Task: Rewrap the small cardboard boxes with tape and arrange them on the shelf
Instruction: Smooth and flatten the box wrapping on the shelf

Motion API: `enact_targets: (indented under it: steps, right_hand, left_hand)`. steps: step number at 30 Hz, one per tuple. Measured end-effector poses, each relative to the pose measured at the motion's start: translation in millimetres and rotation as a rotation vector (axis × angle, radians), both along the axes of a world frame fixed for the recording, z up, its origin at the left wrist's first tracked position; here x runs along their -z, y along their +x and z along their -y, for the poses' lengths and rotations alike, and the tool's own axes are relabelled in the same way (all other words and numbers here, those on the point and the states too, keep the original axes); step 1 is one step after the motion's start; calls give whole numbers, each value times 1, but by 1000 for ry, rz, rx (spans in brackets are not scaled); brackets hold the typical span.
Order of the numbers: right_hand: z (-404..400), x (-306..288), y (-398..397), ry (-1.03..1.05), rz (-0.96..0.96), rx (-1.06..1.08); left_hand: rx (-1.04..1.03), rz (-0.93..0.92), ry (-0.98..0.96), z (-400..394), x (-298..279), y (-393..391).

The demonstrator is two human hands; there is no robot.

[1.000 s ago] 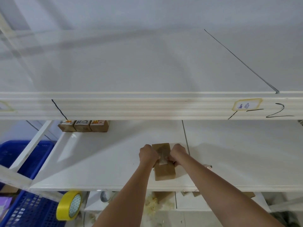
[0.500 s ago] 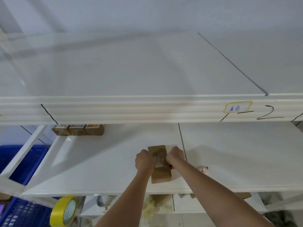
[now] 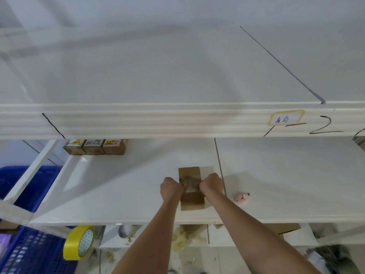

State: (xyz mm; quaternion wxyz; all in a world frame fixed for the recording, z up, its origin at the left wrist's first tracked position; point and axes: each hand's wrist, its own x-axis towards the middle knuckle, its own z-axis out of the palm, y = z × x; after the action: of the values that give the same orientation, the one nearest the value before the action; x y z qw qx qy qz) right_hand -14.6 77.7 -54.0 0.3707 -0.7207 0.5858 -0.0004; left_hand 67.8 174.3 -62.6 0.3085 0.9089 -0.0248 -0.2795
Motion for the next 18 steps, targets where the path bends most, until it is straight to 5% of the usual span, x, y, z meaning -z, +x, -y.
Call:
enact_targets:
  steps: [10, 15, 18]
  right_hand:
    - [-15, -23, 0, -78, -28, -177]
    - [-43, -29, 12, -427, 247, -203]
    - [-80, -34, 21, -418, 496, -288]
  left_hand:
    - [-19, 84, -103, -15, -11, -15]
    - [-171, 243, -171, -49, -25, -3]
    - [-287, 321, -155, -81, -26, 9]
